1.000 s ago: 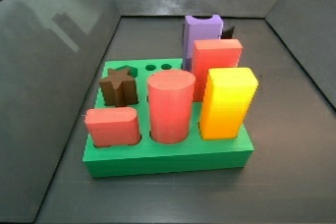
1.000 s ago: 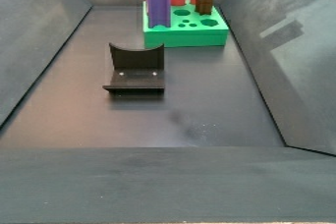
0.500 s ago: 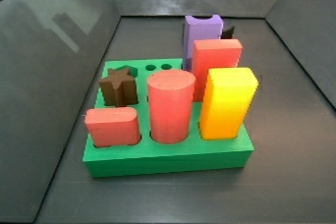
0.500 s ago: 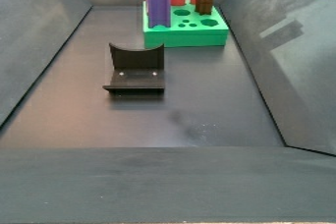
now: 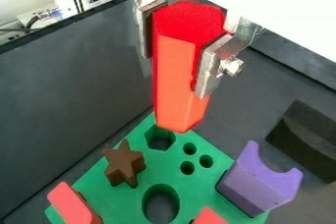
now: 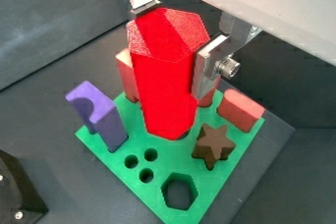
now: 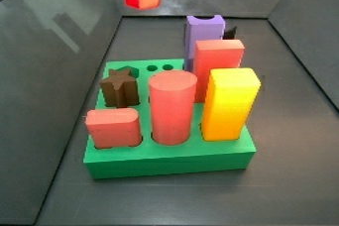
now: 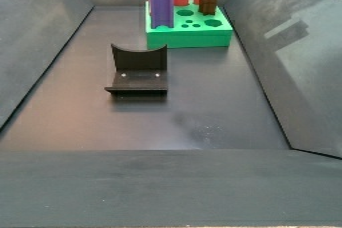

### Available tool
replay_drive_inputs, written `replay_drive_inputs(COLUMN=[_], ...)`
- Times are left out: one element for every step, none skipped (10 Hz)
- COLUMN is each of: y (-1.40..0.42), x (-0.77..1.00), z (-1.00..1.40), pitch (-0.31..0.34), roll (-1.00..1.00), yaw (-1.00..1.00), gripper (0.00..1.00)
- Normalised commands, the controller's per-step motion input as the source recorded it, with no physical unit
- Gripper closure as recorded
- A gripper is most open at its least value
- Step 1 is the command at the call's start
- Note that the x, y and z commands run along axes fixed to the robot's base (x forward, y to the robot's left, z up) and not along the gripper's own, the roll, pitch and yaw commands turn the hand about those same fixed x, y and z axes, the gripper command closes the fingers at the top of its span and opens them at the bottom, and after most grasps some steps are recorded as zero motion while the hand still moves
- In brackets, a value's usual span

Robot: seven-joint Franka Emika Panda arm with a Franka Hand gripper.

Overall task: Pick up the hexagon object. Move up. Move to above the board. Insert the hexagon object.
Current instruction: Insert the hexagon object.

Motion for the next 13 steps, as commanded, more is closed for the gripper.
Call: replay_drive_inputs(y=[0.0,0.04,0.02,0.06,0.08,0.09,0.07,0.07,0.06,0.01,0.04,0.04,0.0], x=[-0.13,-0.06,-0.09,-0.11,-0.12,-0.16,-0.18,-0.17,-0.18,-0.09,-0.12,-0.11,-0.18], z=[-0.47,-0.45,-0.4,-0.38,-0.36,-0.37,-0.41,-0.42,-0.44,-0.58,-0.53,-0.53,-0.57], pitch=[-0.093,-0.093,-0.051,-0.051,-0.044,-0.029,-0.061,-0.074,-0.087,-0.137,-0.116,-0.11,-0.143], roll=[0.01,0.0,0.02,0.0,0.0,0.02,0.01,0.0,0.0,0.0,0.0,0.0,0.0], yaw=[0.0,0.02,0.06,0.03,0.04,0.05,0.04,0.03,0.03,0.0,0.0,0.0,0.0], gripper=[1.0,1.0,1.0,1.0,1.0,1.0,1.0,1.0,1.0,1.0,1.0,1.0,1.0])
